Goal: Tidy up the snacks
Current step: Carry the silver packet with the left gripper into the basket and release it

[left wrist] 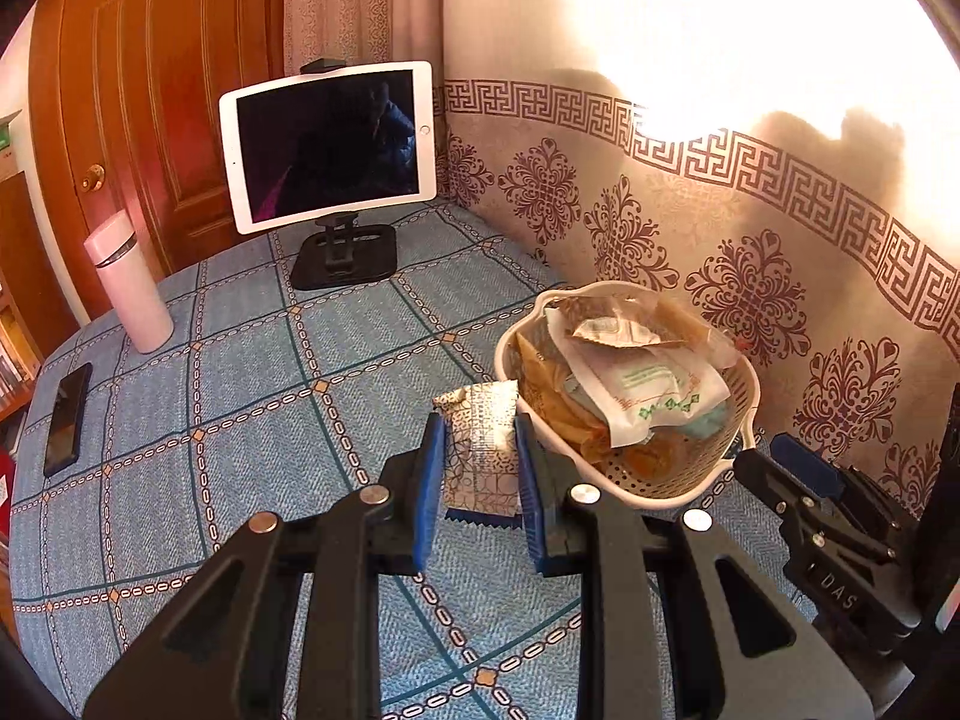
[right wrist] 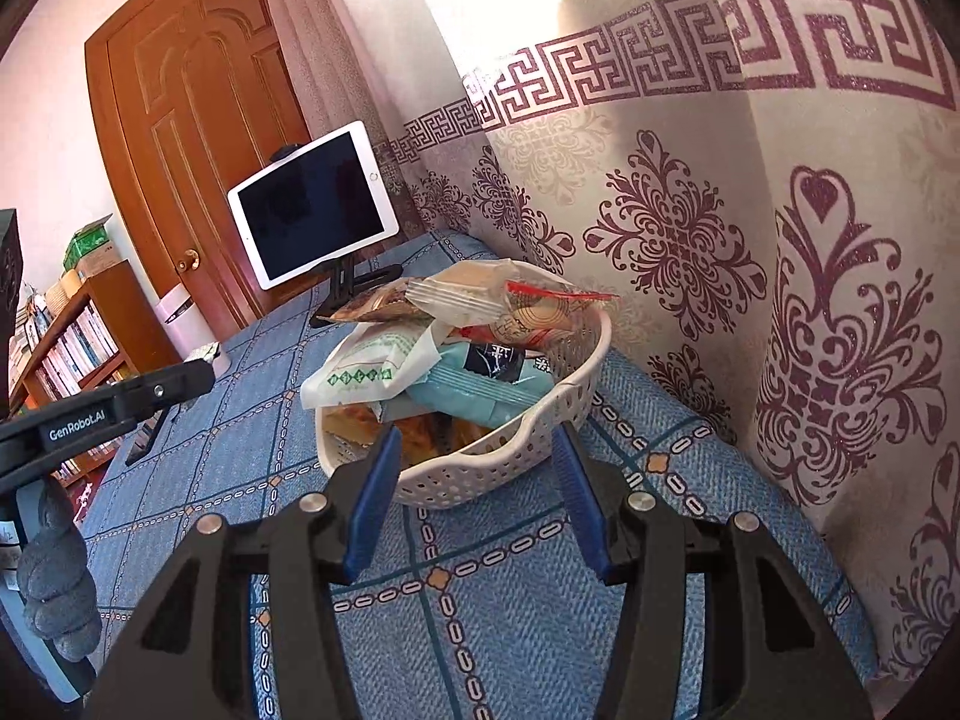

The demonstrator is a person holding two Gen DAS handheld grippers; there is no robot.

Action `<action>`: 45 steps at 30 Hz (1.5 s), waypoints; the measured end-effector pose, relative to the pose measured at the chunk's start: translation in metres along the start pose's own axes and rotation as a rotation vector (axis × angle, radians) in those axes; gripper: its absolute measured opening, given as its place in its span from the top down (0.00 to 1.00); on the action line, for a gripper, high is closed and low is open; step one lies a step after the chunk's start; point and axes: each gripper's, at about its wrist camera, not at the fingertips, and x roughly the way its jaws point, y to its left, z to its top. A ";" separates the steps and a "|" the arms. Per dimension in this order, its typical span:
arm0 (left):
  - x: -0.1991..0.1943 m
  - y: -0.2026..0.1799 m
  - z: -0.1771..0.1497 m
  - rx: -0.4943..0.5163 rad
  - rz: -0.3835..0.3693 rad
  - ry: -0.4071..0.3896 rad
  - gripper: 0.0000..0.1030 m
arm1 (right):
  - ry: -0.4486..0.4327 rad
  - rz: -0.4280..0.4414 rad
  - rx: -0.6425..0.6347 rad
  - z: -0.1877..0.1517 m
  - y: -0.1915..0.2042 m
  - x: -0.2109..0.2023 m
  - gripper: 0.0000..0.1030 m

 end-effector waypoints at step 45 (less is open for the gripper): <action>0.084 -0.074 0.056 0.012 -0.135 0.091 0.45 | 0.100 0.069 -0.015 -0.021 -0.011 0.012 0.49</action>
